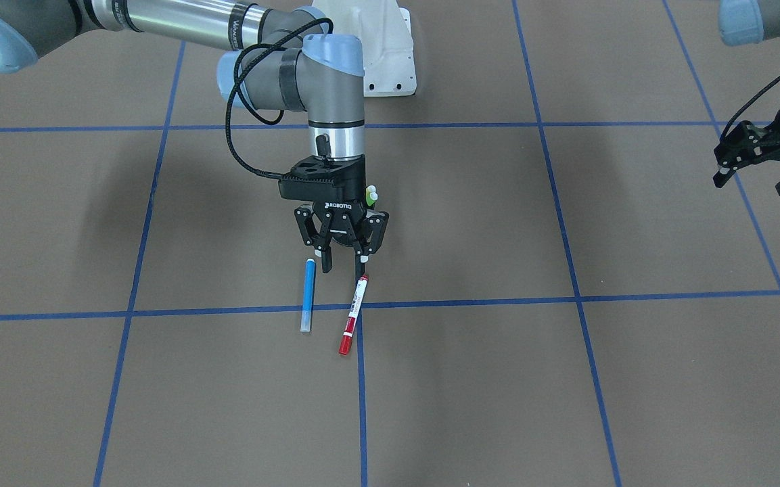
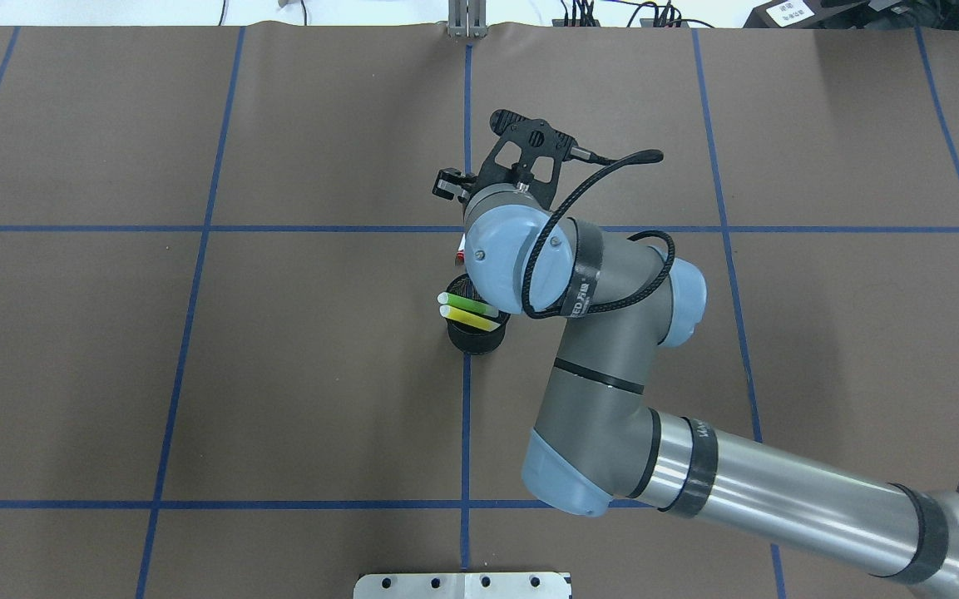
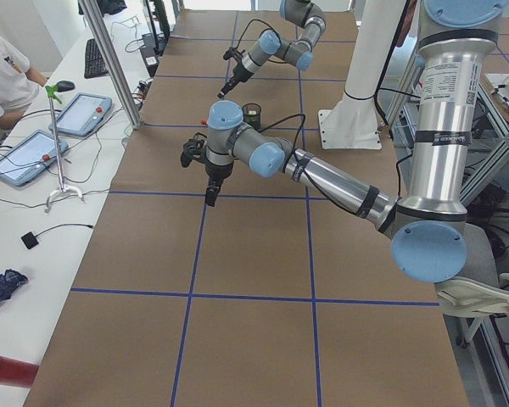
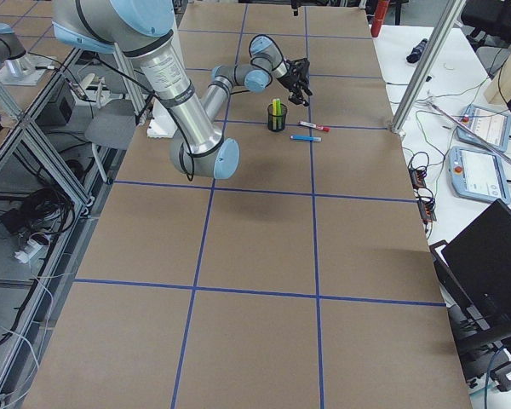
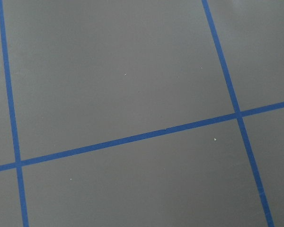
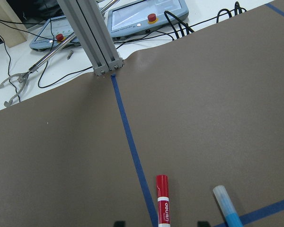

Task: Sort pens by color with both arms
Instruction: 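Lift the red-capped marker and place it beside the blue marker, then withdraw the right gripper while the left gripper approaches the cup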

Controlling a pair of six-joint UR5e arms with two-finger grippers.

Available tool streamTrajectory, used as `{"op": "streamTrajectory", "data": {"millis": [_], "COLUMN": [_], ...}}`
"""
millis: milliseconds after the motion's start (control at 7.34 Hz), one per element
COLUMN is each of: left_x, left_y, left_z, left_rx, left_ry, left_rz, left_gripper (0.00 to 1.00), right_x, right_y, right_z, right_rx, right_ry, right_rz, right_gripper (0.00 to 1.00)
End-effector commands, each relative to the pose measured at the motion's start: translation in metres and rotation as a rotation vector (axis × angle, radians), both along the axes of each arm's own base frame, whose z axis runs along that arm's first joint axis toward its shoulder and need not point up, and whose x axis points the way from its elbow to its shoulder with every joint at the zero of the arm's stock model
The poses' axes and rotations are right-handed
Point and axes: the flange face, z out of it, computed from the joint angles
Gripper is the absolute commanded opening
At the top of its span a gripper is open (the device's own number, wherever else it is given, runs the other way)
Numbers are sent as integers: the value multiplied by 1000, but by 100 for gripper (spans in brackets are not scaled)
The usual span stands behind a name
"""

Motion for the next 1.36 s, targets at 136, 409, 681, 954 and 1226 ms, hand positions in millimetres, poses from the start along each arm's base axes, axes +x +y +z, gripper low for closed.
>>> {"op": "streamTrajectory", "data": {"millis": [136, 409, 681, 954, 1226], "left_x": [35, 146, 226, 307, 351], "left_y": [-23, -17, -17, -1, 25], "left_z": [-63, -135, -179, -207, -218], "left_rx": [-111, -147, -135, -92, -103], "left_ry": [110, 189, 214, 181, 196], "left_rz": [-143, -72, 30, 67, 121], "left_gripper": [99, 99, 100, 100, 99], "right_x": [118, 186, 216, 293, 346], "right_y": [-10, -8, -13, -34, -54], "right_z": [14, 63, 110, 166, 230], "right_rx": [-37, -60, -104, -129, -142], "right_ry": [-7, 37, 78, 95, 122], "right_rz": [-106, -232, -350, -505, -617], "right_gripper": [65, 99, 99, 99, 99]}}
